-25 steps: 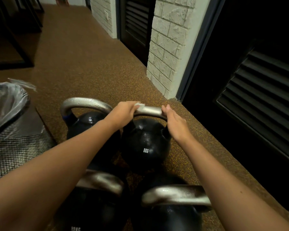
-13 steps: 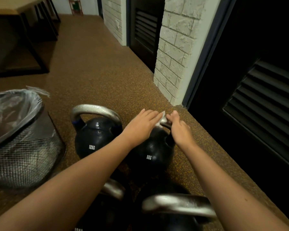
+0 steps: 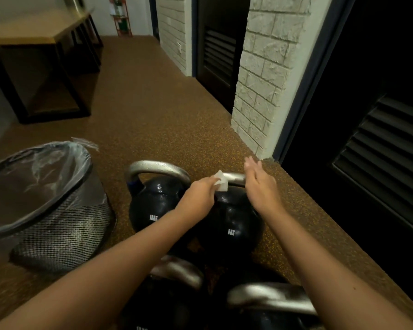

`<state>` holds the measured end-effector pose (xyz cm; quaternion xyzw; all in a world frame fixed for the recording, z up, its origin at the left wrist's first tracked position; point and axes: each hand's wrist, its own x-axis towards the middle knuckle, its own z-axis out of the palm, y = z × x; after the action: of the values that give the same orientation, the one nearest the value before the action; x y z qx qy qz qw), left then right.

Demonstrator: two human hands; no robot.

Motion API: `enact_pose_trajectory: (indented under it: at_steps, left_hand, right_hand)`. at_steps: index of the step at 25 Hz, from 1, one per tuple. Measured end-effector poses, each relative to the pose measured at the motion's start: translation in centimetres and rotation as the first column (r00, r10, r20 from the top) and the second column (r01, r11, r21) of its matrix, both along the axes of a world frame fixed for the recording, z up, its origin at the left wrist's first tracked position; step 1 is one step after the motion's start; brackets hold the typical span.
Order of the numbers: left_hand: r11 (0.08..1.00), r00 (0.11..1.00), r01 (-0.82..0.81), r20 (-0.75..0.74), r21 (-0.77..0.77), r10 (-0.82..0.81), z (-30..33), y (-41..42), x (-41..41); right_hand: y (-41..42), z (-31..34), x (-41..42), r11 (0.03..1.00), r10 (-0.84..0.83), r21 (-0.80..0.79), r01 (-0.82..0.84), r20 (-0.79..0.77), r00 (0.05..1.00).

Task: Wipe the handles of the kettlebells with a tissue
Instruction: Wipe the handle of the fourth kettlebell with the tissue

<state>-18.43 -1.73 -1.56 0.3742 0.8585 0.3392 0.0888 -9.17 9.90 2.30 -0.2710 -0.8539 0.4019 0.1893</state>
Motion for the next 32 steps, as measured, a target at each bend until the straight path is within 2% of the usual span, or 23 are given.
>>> enact_pose_trajectory:
  at_steps: [2, 3, 4, 6, 7, 8, 10, 12, 14, 16, 17, 18, 20, 21, 23, 27, 32]
  left_hand:
    - [1.000, 0.968, -0.023, 0.251, 0.010, 0.020, 2.1, -1.1, -0.9]
    - [0.998, 0.917, -0.040, 0.398, 0.040, 0.020, 3.0, -1.7, -1.2]
    - [0.994, 0.852, -0.070, 0.524, 0.086, 0.015, 3.7, -2.2, -1.5]
    - [0.973, 0.771, -0.160, 0.637, 0.164, 0.019, 4.7, -3.3, -2.3]
    - [0.962, 0.772, -0.198, 0.634, 0.189, 0.035, 5.0, -3.9, -2.8]
    - [0.951, 0.804, -0.233, 0.591, 0.204, 0.069, 5.2, -4.4, -3.3]
    - [0.938, 0.885, -0.281, 0.432, 0.205, 0.170, 5.1, -5.3, -4.7]
    - [0.935, 0.918, -0.296, 0.328, 0.196, 0.223, 4.8, -6.0, -6.0]
    - [0.934, 0.928, -0.306, 0.278, 0.184, 0.249, 4.5, -6.2, -6.6]
    - [0.921, 0.931, -0.358, 0.138, 0.157, 0.338, 4.4, -6.5, -7.5]
    - [0.921, 0.930, -0.367, 0.025, 0.133, 0.367, 4.2, -6.8, -8.1]
    - [0.929, 0.927, -0.356, -0.089, 0.103, 0.365, 4.0, -7.3, -8.7]
    - [0.956, 0.928, -0.288, -0.230, 0.054, 0.292, 2.8, -8.6, -9.9]
    - [0.971, 0.939, -0.237, -0.247, 0.038, 0.239, 2.0, -9.3, -10.4]
    - [0.986, 0.960, -0.162, -0.225, 0.048, 0.169, 0.1, -10.3, -10.7]
    - [0.986, 0.958, -0.116, -0.248, 0.121, 0.143, -2.0, -10.9, -11.0]
    - [0.983, 0.943, -0.131, -0.290, 0.129, 0.163, -2.5, -10.6, -11.5]
  right_hand:
    - [-0.9, 0.7, -1.2, 0.998, 0.059, -0.023, -0.061, -0.066, 0.996]
    - [-1.3, 0.7, -2.0, 0.993, 0.070, -0.094, -0.077, -0.082, 0.994]
    - [-1.9, 0.6, -2.6, 0.966, 0.078, -0.238, -0.102, -0.108, 0.991]
    - [-3.5, 0.4, -3.6, 0.812, 0.068, -0.569, -0.130, -0.130, 0.989]
    - [-4.2, 0.3, -4.0, 0.737, 0.072, -0.664, -0.126, -0.108, 0.992]
    - [-4.7, 0.3, -4.3, 0.703, 0.104, -0.701, -0.120, -0.066, 0.992]
    - [-5.5, -0.2, -4.6, 0.681, 0.183, -0.721, -0.129, -0.004, 0.983]
    - [-6.4, -0.5, -5.3, 0.633, 0.182, -0.762, -0.139, -0.028, 0.983]
    - [-7.2, -0.5, -6.1, 0.572, 0.091, -0.810, -0.130, -0.096, 0.991]
    - [-7.5, -0.9, -7.2, 0.500, -0.062, -0.856, -0.130, -0.185, 0.981]
    - [-7.3, -1.3, -7.6, 0.526, -0.134, -0.845, -0.101, -0.200, 0.971]
    - [-6.9, -1.5, -7.9, 0.630, -0.185, -0.777, -0.021, -0.176, 0.967]
    - [-6.2, -2.0, -8.1, 0.865, -0.235, -0.468, 0.180, -0.061, 0.970]
    - [-6.1, -2.1, -8.2, 0.925, -0.241, -0.311, 0.217, -0.041, 0.970]
    - [-6.6, -2.7, -8.4, 0.976, -0.184, -0.127, 0.179, -0.027, 0.983]
    - [-8.5, -5.6, -9.0, 0.997, -0.024, 0.073, 0.021, 0.043, 0.999]
    - [-8.2, -6.4, -9.2, 0.997, -0.063, -0.025, 0.068, 0.176, 0.982]
